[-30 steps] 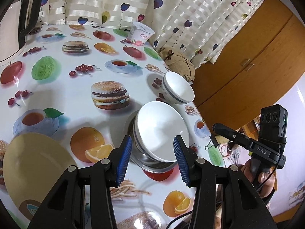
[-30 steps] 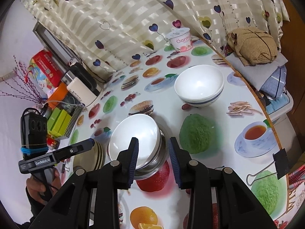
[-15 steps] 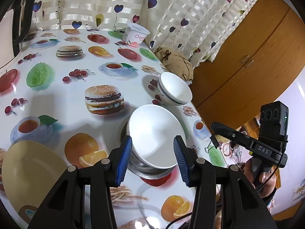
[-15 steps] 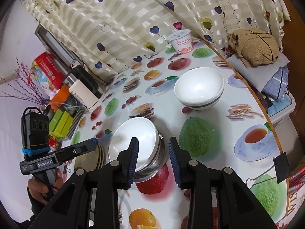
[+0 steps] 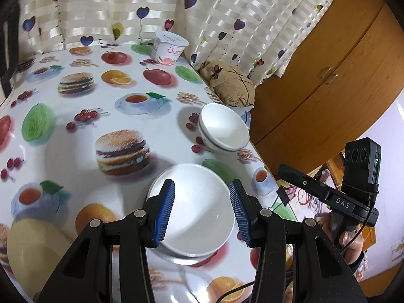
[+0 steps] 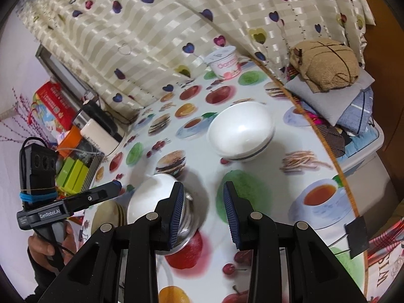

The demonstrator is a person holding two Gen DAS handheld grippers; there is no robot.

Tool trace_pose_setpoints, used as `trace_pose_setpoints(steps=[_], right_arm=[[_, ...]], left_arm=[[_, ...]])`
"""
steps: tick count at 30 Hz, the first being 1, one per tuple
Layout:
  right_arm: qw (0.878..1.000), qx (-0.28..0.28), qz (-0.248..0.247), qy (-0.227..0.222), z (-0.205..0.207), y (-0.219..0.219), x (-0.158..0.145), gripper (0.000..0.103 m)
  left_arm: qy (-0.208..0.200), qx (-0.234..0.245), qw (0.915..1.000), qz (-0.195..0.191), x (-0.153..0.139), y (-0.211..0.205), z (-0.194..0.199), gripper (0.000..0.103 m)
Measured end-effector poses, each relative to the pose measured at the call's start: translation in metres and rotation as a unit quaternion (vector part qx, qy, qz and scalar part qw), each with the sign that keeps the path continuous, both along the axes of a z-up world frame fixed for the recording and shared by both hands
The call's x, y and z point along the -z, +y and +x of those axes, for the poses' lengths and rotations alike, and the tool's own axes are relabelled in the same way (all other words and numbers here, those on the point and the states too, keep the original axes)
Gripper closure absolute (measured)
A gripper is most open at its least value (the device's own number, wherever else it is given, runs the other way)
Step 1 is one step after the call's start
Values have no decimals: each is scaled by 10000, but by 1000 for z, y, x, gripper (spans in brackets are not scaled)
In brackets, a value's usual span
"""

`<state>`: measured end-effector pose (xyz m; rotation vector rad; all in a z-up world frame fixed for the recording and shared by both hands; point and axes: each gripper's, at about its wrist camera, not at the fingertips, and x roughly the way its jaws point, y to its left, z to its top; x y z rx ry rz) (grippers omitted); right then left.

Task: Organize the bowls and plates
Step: 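Lower the white bowl into the steel bowl and open both tools, then move both tools to the second white bowl and grasp its rim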

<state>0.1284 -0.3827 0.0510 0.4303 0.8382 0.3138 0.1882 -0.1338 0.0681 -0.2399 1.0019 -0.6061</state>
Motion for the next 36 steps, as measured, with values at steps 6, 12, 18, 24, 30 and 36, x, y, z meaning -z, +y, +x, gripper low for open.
trace_pose_setpoints(steps=[6,12,18,24,30,36], right_arm=[[9999,122,-28,33,8,-16,3,71],[9996,234,-15,125,22,-32,11,71],[9993,313,-27,194,36,-45,17,71],[9991,323,-41,283,55,-56,24,71],[9985,361,-10,407,75,-66,35,71],[9981,330,48,527,90,-68,45,71]], left_arm=[[-25,30,9999,141,-2,-18,16,57],[15,123,9997,212,-1,-37,35,57],[133,218,9992,304,3,-56,54,57],[256,330,9983,400,8,-75,79,57],[441,440,9970,462,17,-90,103,57],[577,551,9952,571,30,-101,119,57]])
